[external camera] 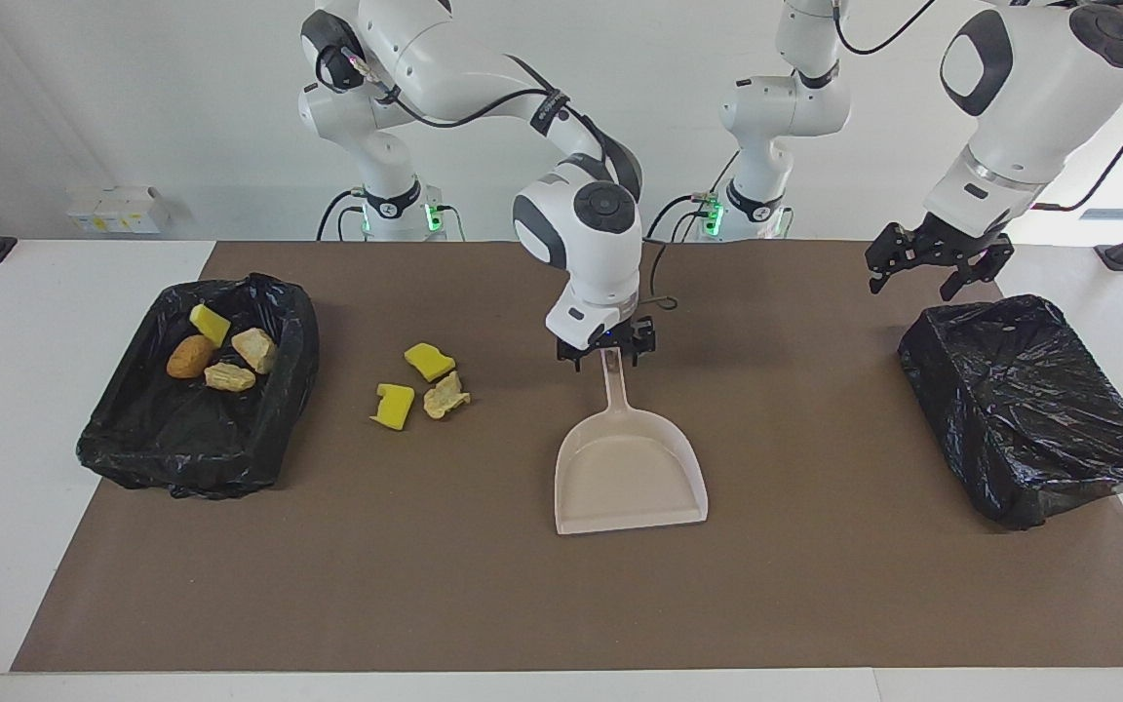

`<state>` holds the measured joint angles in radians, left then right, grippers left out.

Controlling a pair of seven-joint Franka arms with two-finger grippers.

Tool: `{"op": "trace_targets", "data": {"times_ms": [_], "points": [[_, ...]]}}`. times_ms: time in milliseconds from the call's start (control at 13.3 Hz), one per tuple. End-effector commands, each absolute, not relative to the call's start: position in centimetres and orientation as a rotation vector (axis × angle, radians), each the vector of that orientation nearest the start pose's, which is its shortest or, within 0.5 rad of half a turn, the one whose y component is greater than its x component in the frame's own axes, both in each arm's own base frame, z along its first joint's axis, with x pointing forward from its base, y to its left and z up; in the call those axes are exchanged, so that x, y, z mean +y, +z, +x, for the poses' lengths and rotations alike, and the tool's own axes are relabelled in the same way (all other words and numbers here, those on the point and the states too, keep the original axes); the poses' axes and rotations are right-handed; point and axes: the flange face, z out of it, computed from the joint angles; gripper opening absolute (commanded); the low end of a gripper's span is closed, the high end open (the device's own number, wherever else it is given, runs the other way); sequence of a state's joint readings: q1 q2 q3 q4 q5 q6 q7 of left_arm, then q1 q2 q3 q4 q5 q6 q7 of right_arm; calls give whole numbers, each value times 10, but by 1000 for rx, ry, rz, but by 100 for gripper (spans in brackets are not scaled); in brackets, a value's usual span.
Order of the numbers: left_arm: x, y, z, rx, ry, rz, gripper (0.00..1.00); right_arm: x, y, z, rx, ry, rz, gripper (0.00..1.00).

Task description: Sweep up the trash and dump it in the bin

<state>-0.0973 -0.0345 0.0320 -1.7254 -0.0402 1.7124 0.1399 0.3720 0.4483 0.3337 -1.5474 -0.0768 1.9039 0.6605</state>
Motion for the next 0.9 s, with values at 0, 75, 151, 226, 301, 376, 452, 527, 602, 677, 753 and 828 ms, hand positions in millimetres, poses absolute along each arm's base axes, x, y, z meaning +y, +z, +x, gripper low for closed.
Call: {"op": "trace_targets", "data": {"times_ms": [0,75,151,226,301,376,452,527,602,677,753,828], "points": [[-75,563,563,395,-81,-3175,100,367,421,525,-71,360,-3137,100],[-87,555,568,420,-90,-3171,100,352,419,523,-131,480,-3129,100],[-101,542,574,451,-89,-3166,100,348,418,514,-226,564,-3129,100],[-119,529,580,470,-102,-3162,100,353,428,492,-263,553,-3148,100],[-137,514,587,460,-119,-3164,100,363,425,469,-301,528,-3150,100],[-156,500,591,446,-124,-3167,100,369,415,446,-298,511,-3117,100],[-173,488,593,437,-122,-3169,100,372,406,419,-276,491,-3072,100],[-195,477,592,425,-126,-3172,100,381,398,389,-287,466,-3047,100],[-216,466,590,410,-123,-3176,100,385,390,366,-274,445,-3028,100],[-231,459,589,386,-136,-3182,100,401,379,340,-251,468,-3018,100],[-248,454,585,388,-141,-3185,100,416,370,317,-183,470,-3038,100],[-270,449,578,347,-139,-3194,100,423,364,299,-121,473,-3061,100]]}}
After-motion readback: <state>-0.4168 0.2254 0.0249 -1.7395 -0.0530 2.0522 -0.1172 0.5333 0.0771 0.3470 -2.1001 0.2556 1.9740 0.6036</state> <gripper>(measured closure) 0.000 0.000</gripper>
